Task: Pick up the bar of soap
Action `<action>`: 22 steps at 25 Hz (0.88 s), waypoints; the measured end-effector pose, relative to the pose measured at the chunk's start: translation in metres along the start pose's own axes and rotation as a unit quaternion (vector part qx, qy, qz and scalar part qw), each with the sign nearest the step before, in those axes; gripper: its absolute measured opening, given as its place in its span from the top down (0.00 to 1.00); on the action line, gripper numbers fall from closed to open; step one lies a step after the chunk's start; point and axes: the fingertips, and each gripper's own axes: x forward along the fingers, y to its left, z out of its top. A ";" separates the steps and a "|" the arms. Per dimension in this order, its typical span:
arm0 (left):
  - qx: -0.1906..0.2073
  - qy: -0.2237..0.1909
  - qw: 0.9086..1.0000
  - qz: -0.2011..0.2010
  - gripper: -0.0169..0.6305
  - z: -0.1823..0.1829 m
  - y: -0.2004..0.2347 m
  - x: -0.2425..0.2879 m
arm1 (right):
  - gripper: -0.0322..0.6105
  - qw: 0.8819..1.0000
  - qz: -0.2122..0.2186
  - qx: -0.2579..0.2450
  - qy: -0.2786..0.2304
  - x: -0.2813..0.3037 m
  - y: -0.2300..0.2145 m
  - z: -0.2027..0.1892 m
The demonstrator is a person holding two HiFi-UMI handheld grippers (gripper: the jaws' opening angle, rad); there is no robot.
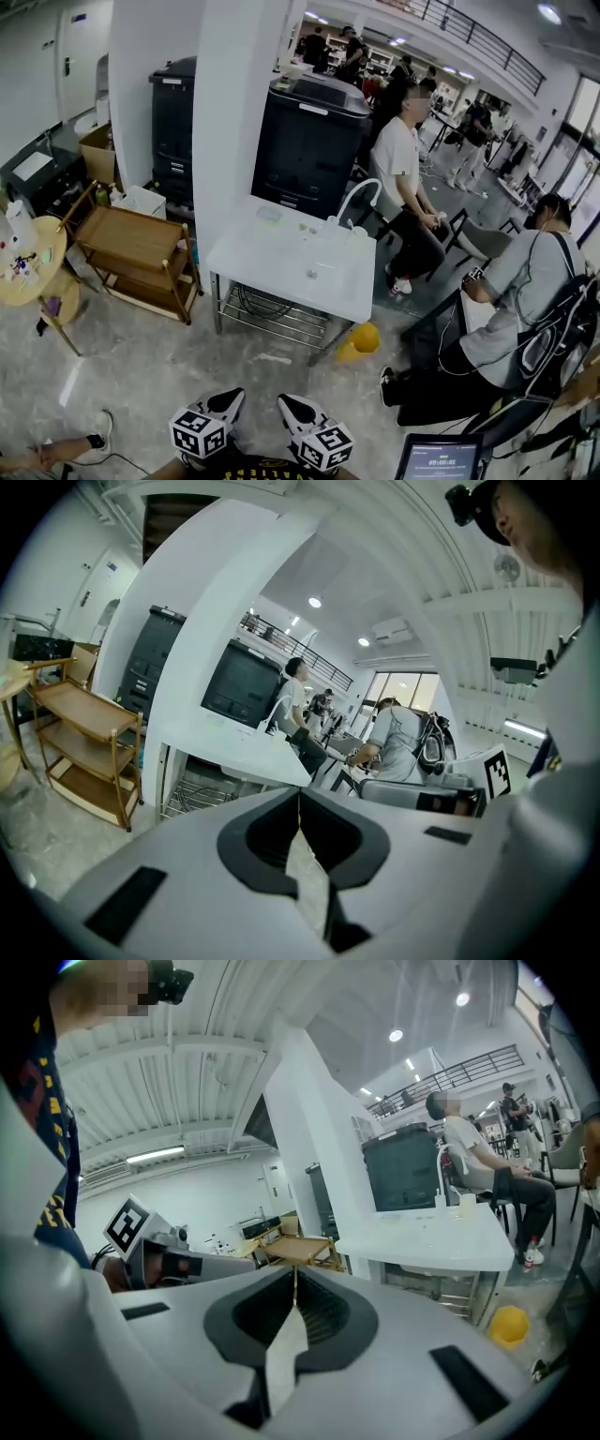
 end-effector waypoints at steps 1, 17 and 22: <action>-0.003 0.001 1.000 -0.002 0.95 0.003 0.009 0.000 | 0.92 1.000 -0.003 -0.001 0.003 0.010 0.001 0.002; -0.042 -0.016 0.999 -0.013 0.95 0.049 0.102 0.028 | 0.92 1.000 -0.013 -0.009 0.027 0.111 -0.012 0.028; -0.042 -0.024 0.998 0.030 0.95 0.070 0.137 0.040 | 0.92 1.000 0.028 -0.005 0.007 0.155 -0.029 0.051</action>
